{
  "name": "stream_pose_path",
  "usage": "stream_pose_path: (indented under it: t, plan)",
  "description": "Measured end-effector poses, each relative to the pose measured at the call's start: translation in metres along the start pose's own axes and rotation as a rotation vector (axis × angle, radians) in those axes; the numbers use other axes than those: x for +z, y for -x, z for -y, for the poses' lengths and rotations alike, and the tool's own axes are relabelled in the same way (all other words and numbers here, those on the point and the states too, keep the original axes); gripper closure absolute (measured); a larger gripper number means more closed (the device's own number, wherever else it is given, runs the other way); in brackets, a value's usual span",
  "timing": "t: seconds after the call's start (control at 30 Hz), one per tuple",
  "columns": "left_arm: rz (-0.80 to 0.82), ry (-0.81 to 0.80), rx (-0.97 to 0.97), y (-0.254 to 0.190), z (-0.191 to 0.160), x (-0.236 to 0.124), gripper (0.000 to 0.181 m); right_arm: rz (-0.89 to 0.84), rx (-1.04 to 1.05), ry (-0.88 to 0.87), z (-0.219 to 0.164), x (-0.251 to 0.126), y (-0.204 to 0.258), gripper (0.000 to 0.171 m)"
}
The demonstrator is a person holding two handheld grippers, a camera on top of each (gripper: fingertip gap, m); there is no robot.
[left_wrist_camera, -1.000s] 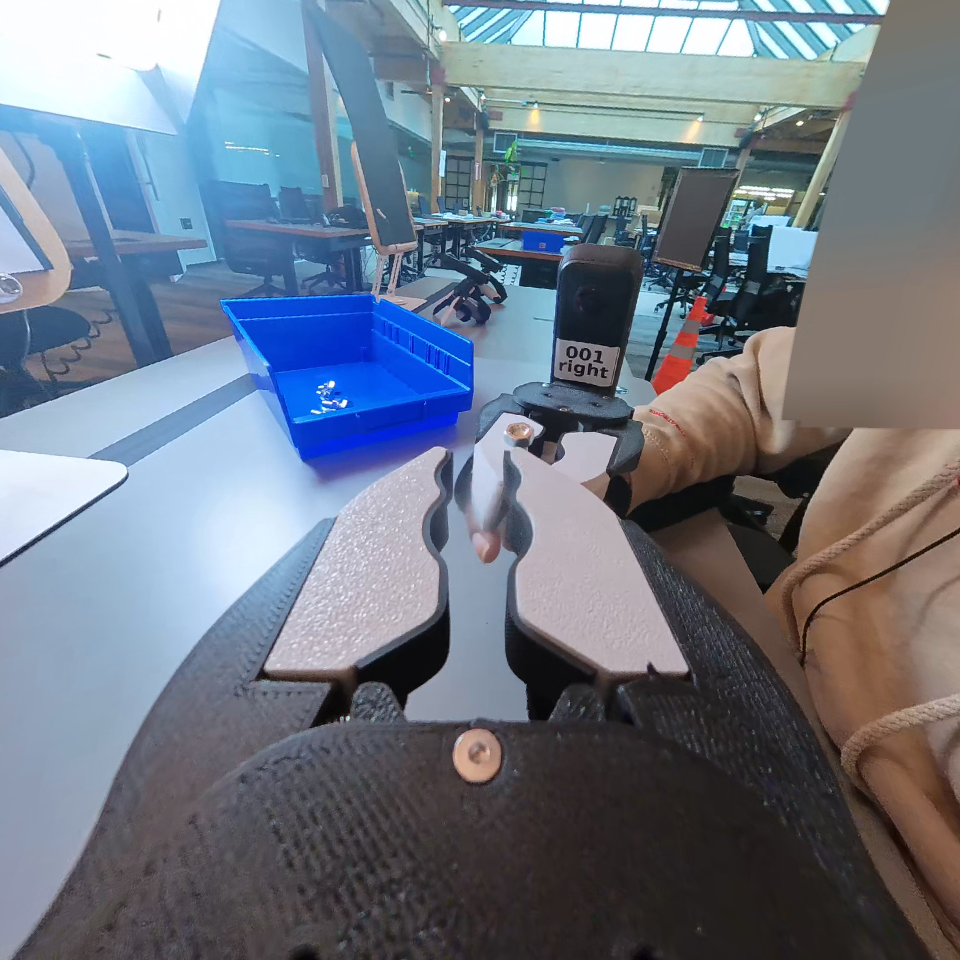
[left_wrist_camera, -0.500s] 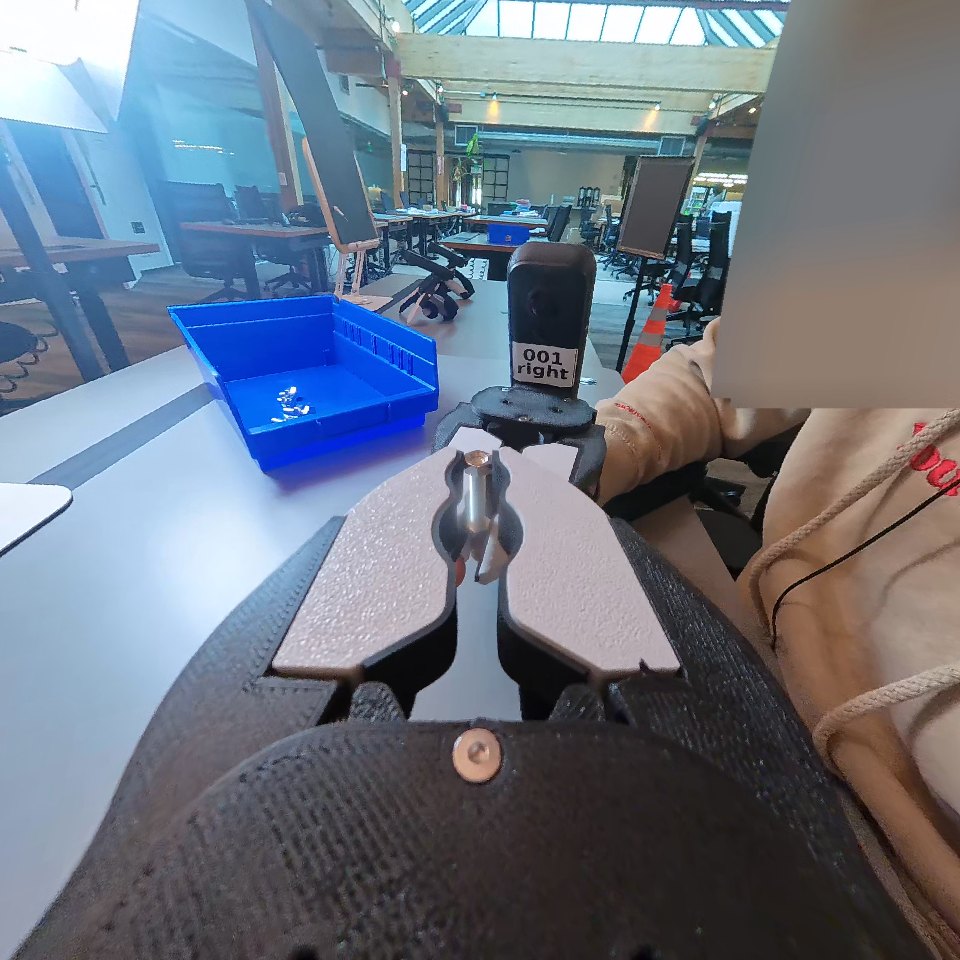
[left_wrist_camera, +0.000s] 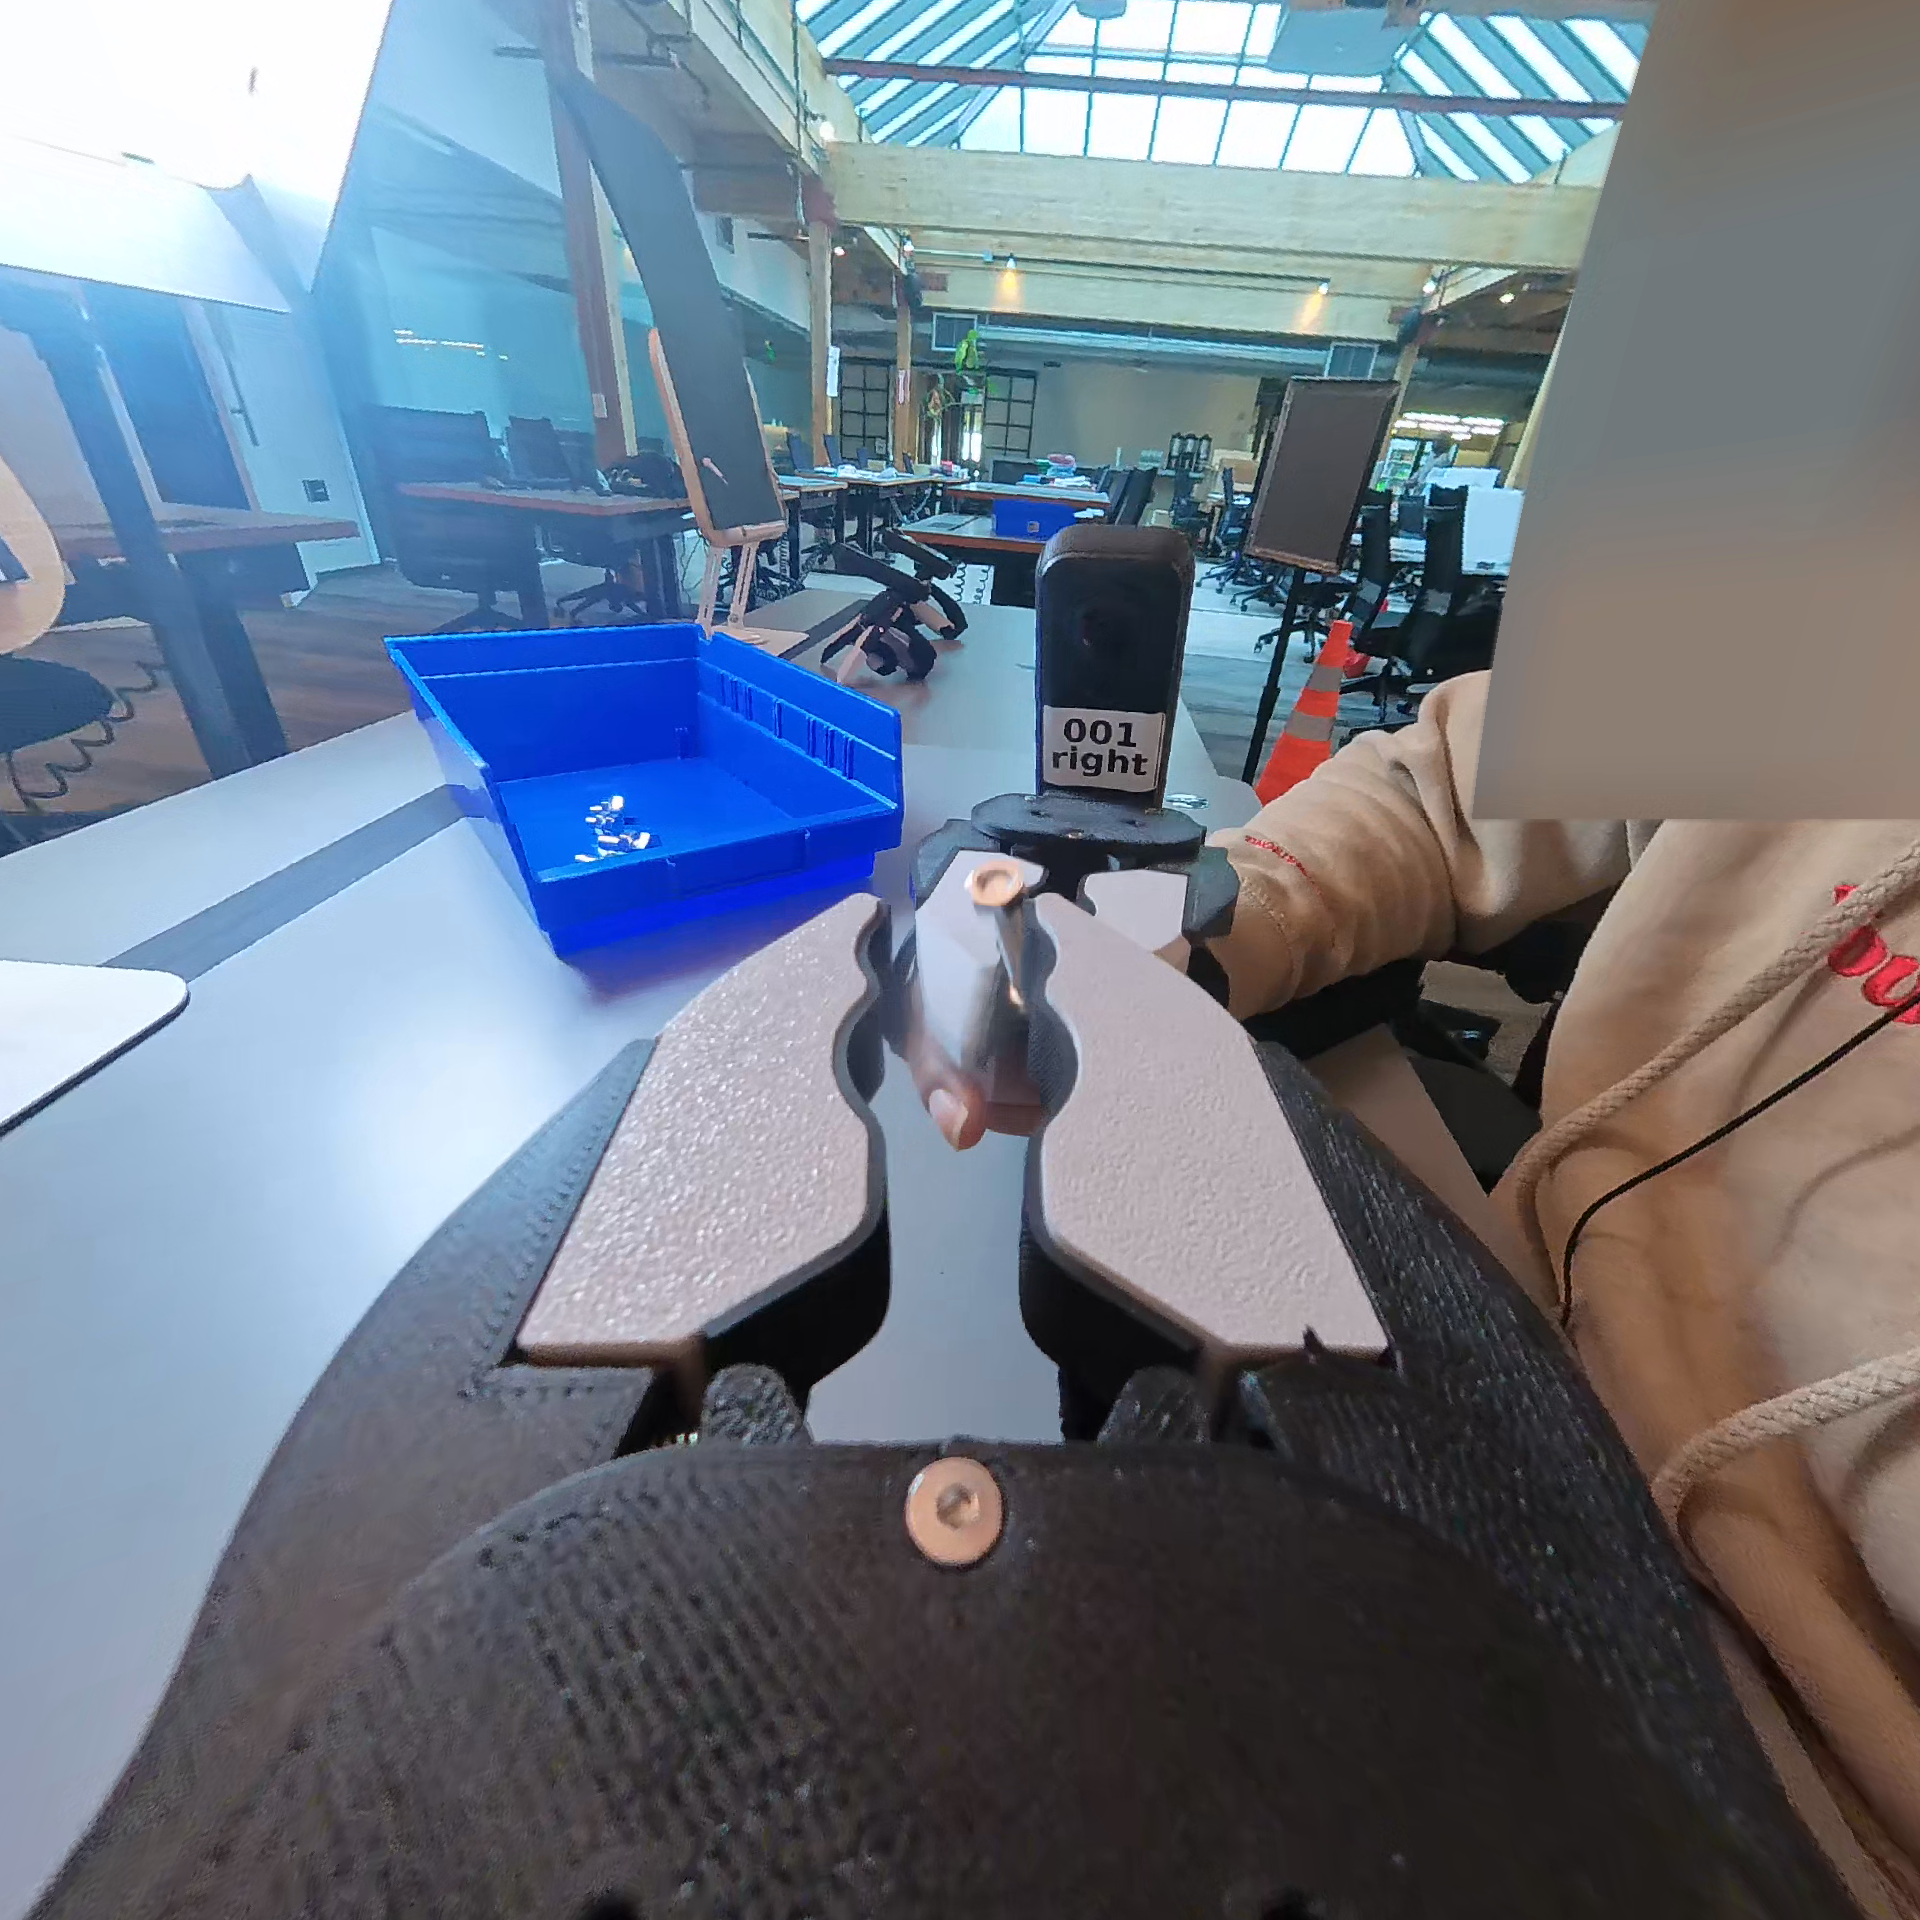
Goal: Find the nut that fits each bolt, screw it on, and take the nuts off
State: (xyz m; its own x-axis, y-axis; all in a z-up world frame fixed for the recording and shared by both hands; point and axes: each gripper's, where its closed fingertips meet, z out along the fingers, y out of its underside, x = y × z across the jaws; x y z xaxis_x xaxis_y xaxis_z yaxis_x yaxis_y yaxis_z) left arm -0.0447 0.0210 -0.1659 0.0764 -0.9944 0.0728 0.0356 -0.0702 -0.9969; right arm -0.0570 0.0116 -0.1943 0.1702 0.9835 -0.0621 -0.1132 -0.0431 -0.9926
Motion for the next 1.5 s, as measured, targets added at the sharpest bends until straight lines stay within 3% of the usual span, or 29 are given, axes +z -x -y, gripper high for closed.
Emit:
stream_pose_path:
  t: [0.03,0.33,0.43,0.77,1.17,1.43,1.5]
  plan:
    - [0.023,0.016,0.017,0.002,-0.002,0.000,0.165,0.007,0.007,-0.027,0.005,-0.001,0.001,0.161]
    - [-0.022,0.010,0.023,-0.010,0.000,0.005,0.169,-0.035,-0.003,0.037,-0.006,0.003,-0.005,0.161]
    - [-0.036,0.021,0.050,-0.016,-0.002,0.007,0.181,-0.062,-0.011,0.089,-0.015,0.005,-0.008,0.161]
    - [0.013,0.011,0.037,-0.005,-0.001,0.004,0.165,-0.071,-0.043,0.081,-0.013,0.005,-0.008,0.161]
    - [0.003,0.047,0.076,-0.011,-0.007,0.009,0.171,-0.068,-0.065,0.116,-0.019,0.007,-0.005,0.161]
    - [-0.011,0.017,0.054,-0.009,-0.003,0.005,0.164,-0.029,-0.068,0.048,-0.008,0.004,0.001,0.161]
    - [0.051,0.012,0.040,0.003,-0.002,0.001,0.175,-0.013,-0.059,0.005,0.000,0.001,0.003,0.161]
